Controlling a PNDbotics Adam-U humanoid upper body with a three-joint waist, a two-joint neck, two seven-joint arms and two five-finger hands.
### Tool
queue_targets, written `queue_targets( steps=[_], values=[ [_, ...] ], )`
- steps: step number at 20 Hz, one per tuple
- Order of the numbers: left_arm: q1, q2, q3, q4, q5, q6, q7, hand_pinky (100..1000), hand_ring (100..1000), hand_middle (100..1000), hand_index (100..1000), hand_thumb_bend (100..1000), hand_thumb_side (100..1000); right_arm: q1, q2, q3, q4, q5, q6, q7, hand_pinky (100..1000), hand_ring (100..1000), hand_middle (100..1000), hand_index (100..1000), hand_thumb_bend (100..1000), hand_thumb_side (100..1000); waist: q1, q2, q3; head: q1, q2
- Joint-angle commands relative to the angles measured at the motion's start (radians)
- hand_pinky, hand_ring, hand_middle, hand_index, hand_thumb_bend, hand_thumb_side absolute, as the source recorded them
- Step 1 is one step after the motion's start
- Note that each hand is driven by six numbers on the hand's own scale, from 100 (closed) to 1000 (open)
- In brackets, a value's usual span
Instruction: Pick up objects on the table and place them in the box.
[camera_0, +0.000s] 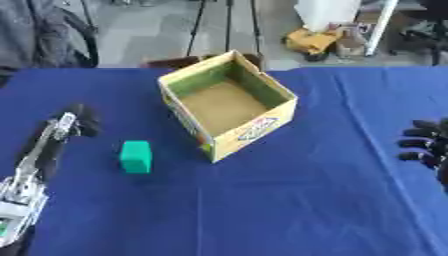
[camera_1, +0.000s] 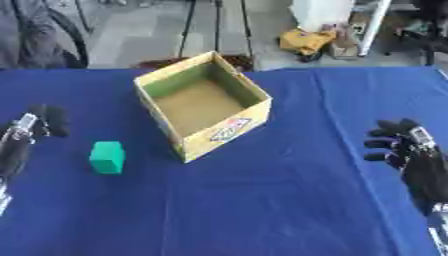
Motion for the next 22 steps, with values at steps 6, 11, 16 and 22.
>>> queue_targets(
  steps=[6, 11, 16, 22],
  values=[
    [-0.013, 0.019, 0.008, -0.018, -0.007, 0.001, -0.002, 656, 587, 591, 752, 163, 1000, -0.007, -0.022, -0.008, -0.019, -0.008, 0.0, -0.003, 610, 699, 682, 816, 100, 906, -0.001, -0.014, 0.001, -0.002, -0.011],
    [-0.028, 0.036, 0.004, -0.028, -0.041, -0.005, -0.021, 663, 601, 604, 759, 131, 840, -0.007, -0.023, -0.007, -0.018, -0.007, 0.0, -0.002, 610, 699, 682, 816, 100, 906, -0.001, -0.015, 0.0, -0.002, -0.01],
    [-0.064, 0.098, -0.006, -0.054, -0.126, -0.021, -0.085, 677, 626, 623, 762, 150, 647, -0.006, -0.024, -0.005, -0.017, -0.007, 0.001, 0.0, 610, 699, 682, 816, 100, 905, 0.0, -0.018, -0.003, -0.002, -0.009],
    [-0.108, 0.133, -0.043, -0.06, -0.231, -0.042, -0.118, 686, 659, 651, 761, 409, 402, -0.006, -0.032, 0.0, -0.016, -0.004, 0.002, 0.004, 610, 699, 682, 817, 100, 905, 0.01, -0.025, -0.011, -0.001, -0.009]
  ],
)
